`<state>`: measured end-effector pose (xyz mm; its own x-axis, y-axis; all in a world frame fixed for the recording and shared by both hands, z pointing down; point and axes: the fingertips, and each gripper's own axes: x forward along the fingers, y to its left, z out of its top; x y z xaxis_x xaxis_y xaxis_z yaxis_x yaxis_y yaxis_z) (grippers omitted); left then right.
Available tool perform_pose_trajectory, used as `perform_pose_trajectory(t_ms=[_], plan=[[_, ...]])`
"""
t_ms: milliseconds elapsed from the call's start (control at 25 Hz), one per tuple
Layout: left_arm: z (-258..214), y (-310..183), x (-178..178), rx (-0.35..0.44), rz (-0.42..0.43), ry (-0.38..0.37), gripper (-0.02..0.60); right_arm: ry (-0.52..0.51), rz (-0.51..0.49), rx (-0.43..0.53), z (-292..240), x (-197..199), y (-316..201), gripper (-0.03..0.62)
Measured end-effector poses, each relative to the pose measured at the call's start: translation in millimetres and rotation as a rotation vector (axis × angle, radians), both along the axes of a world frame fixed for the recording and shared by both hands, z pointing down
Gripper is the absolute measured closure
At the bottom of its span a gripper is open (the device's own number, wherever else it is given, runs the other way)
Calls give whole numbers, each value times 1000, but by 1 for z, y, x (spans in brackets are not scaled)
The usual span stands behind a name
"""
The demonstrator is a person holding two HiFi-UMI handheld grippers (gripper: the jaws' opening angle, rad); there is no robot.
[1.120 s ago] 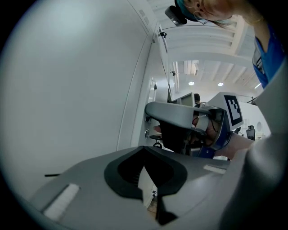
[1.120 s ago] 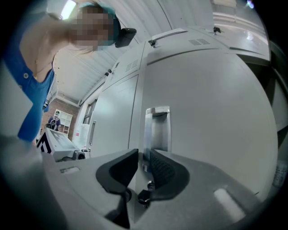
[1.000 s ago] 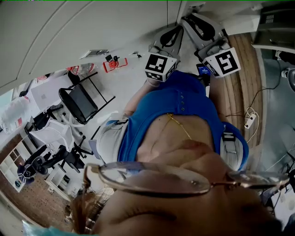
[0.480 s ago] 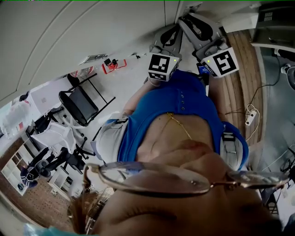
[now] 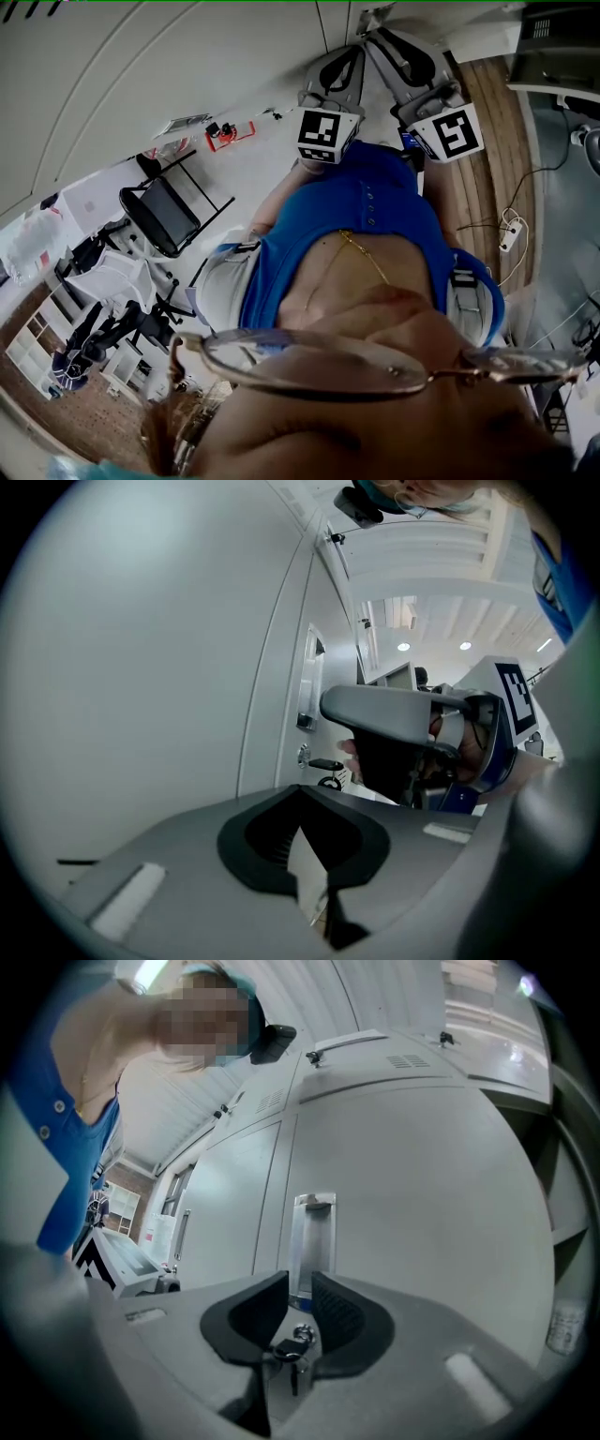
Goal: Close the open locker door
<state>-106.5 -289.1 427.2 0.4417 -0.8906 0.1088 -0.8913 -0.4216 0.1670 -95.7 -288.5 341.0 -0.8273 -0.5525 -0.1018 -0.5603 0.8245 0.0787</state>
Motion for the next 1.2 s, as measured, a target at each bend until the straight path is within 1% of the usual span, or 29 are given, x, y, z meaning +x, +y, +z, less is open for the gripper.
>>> perform_pose_trajectory(t_ms=[120,240,440,560,800,1200], plan=[[0,-1,-2,9,-25,-15,583,1,14,-14,4,5,-1,519],[0,-2,1,-5,-43,-3,583,-3,25,-34,8,10,-3,528],[1,-5,2,-14,-75,-2,583,16,64,-57,17,22,-8,591],[-1,-5,1,-16,-83,4,583,38,80,-64,22,29,-10,592],[-7,-4,-2,-3,-127,-3,583,27,109,-101,27,41,-14,592],[-12,7,3,9,-188,-31,583,45,74,-125,36,51,-6,592]])
